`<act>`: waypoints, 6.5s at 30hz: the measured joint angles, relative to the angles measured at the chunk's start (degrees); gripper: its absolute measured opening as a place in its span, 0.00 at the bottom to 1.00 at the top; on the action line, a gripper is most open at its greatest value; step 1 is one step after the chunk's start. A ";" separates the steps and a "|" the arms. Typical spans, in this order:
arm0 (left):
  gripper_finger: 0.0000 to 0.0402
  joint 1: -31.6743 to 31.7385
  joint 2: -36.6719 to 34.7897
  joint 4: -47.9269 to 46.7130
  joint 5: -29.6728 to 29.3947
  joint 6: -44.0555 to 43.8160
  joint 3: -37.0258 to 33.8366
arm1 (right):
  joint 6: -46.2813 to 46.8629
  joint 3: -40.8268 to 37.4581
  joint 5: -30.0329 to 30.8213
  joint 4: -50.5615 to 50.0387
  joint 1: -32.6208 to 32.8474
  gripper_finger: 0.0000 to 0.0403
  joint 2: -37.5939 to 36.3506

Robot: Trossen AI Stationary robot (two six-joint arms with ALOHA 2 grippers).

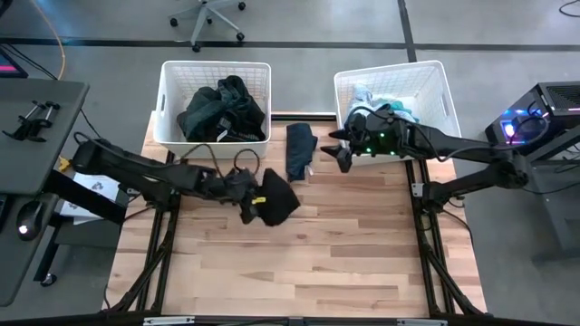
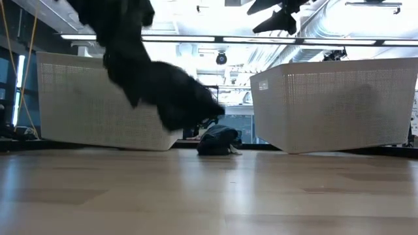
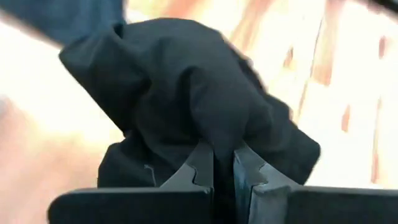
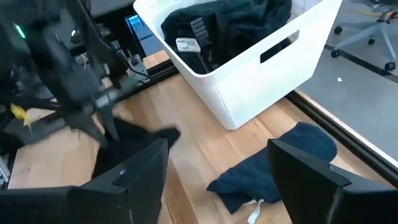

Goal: Sort clothes
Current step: Put the black shirt into the left white laundry organizer, then put the dark blue shorts into the left white laundry organizer

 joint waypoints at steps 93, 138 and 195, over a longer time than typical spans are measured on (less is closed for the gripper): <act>0.30 11.78 -5.68 -31.55 -7.86 21.86 35.01 | 1.48 0.85 -2.96 8.16 1.48 0.65 9.38; 0.26 -6.91 -11.92 -41.06 -20.88 4.64 35.01 | -10.29 35.91 -4.84 -27.17 -1.95 0.03 62.93; 0.60 3.69 -1.85 -24.50 -1.56 34.29 35.04 | -2.50 35.63 -36.53 10.12 2.73 0.00 32.84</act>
